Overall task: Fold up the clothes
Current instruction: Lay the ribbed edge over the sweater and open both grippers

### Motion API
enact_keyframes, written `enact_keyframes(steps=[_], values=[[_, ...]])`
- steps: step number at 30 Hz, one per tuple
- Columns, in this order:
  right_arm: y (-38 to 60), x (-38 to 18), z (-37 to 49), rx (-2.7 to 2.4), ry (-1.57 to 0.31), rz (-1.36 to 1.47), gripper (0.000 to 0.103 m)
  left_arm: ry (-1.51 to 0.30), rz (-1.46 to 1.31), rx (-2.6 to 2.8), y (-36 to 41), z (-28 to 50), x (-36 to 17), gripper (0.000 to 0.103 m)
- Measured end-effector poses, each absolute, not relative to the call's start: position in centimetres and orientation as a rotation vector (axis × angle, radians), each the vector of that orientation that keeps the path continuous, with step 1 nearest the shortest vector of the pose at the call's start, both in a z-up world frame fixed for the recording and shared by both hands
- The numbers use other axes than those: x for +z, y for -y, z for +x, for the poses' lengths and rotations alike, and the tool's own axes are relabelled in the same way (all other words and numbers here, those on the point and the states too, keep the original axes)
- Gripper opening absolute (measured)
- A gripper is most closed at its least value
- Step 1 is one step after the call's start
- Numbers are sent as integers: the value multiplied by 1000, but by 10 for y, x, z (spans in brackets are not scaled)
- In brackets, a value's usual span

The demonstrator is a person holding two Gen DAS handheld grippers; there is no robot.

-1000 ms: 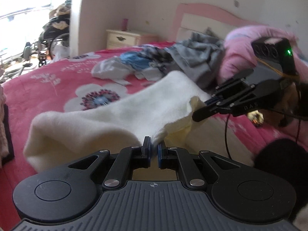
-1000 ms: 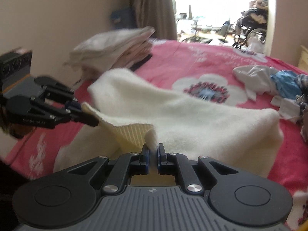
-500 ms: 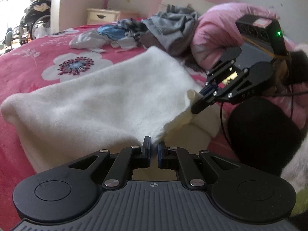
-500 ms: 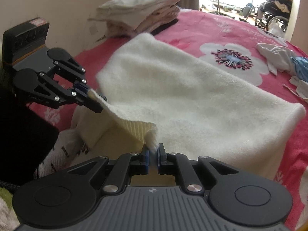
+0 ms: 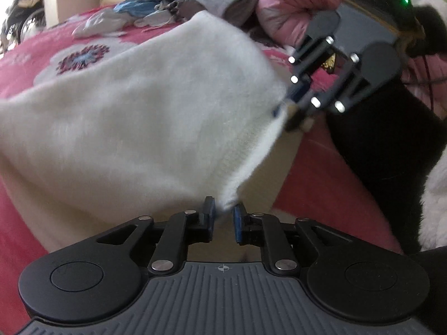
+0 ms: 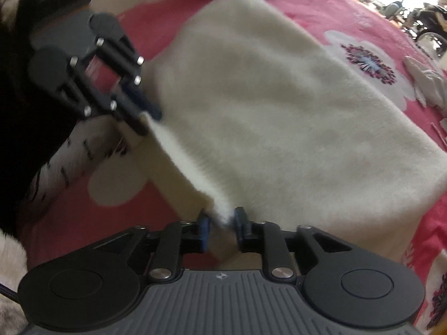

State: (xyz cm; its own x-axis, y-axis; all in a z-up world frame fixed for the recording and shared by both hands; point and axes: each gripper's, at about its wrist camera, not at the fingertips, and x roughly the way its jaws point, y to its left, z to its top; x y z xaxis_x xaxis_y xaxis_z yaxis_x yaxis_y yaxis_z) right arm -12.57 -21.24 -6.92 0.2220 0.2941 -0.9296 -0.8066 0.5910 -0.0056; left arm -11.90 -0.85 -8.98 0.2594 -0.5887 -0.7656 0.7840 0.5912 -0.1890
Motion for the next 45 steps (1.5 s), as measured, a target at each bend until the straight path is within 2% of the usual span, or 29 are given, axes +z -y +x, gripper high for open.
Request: enact_keyframes(steps=[7,14,23,27,31,39,45], values=[[233,-58,-135,831,-1170,-534,28,-1032,183,-928,-16,-123,-82,19],[244,-36,-107,768,-1117,-214,28,-1035,3,-822,-38,-104,-63,24],[217,-62,-68,657,-1091,-153,28,-856,-156,-701,-38,-60,-45,29],[220,-87,-62,619,-1215,-151,27,-990,-92,-615,-27,-51,-81,29],[229,-91,-69,627,-1262,-119,27,-975,-67,-602,-28,-70,-94,29],[222,-88,-84,602,-1226,-178,27,-971,-57,-602,-24,-68,-92,29],[217,-86,-93,571,-1189,-219,27,-964,-19,-597,-23,-73,-86,33]])
